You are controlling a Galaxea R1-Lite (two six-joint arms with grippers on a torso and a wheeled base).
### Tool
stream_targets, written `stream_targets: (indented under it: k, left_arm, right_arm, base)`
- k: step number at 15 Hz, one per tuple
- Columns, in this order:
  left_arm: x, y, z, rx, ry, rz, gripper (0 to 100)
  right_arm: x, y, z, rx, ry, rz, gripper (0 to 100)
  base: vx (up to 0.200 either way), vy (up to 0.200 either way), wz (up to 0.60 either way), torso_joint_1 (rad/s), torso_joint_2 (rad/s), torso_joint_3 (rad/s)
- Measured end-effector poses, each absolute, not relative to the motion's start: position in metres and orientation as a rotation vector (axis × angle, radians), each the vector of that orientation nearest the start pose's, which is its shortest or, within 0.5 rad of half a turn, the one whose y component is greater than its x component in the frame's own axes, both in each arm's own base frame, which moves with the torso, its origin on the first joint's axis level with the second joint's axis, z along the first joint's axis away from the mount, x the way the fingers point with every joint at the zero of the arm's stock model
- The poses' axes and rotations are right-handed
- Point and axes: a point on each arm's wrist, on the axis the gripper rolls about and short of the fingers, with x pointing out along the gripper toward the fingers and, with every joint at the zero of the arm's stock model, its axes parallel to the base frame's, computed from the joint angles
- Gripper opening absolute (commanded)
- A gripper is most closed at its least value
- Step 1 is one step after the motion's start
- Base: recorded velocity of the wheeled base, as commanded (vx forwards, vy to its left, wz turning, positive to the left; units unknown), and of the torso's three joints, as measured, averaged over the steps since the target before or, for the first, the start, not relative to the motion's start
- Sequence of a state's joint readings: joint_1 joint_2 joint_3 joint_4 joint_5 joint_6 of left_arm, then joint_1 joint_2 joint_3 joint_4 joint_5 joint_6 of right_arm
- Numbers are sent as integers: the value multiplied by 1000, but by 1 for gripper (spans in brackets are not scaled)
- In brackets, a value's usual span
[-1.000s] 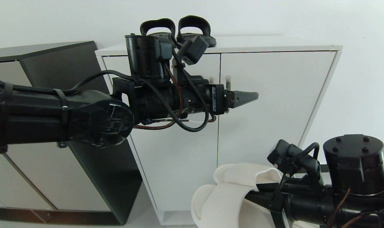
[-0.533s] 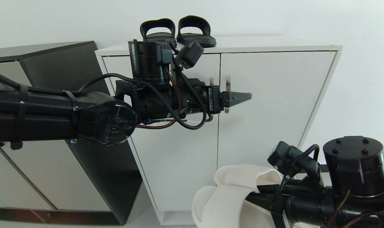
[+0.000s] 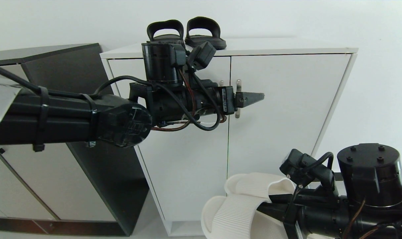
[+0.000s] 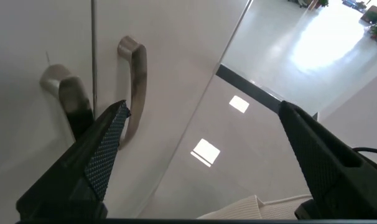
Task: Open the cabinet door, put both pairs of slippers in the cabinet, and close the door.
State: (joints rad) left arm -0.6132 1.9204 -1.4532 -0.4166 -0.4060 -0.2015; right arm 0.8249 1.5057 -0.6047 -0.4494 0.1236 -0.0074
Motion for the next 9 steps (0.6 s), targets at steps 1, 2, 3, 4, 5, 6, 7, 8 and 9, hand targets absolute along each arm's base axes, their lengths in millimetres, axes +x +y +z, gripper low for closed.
stream_targets:
  k: [1,2,3,4,5,6,7,8,9]
  left_arm:
    - [318,-235,264,-178,157,-1009,100]
    - [319,-236,262,-177,161,-1008,100]
    - [320,-237,260,-176,167,-1009,100]
    - [321,-238,259,-176,171,-1009,100]
    - [322,-239,258,-175,172,-1009,100]
    - [322,-241,258,-175,174,-1011,100]
    - [322,-241,258,-175,174,-1012,100]
    - [322,-242,257,-175,174,-1014,0]
    - [323,-242,257,-175,174,-1014,0]
  right_arm:
    - [161,178,164,-168,438,934,0]
    - [161,178,164,-168,438,934,0]
    - [161,179,164,-169,439,934,0]
    - [161,179,163,-170,443,934,0]
    - [162,179,163,-171,445,933,0]
    - [162,180,162,-172,448,933,0]
    - [162,180,162,-172,448,933,0]
    - [162,180,162,-172,449,933,0]
    - [163,180,161,-173,450,933,0]
  base:
    - [0,0,0,0,0,0]
    - [0,0,0,0,0,0]
    - [0,0,0,0,0,0]
    - [0,0,0,0,0,0]
    - [0,0,0,0,0,0]
    - [0,0,0,0,0,0]
    - [0,0,0,0,0,0]
    - [0,0,0,0,0,0]
    - [0,0,0,0,0,0]
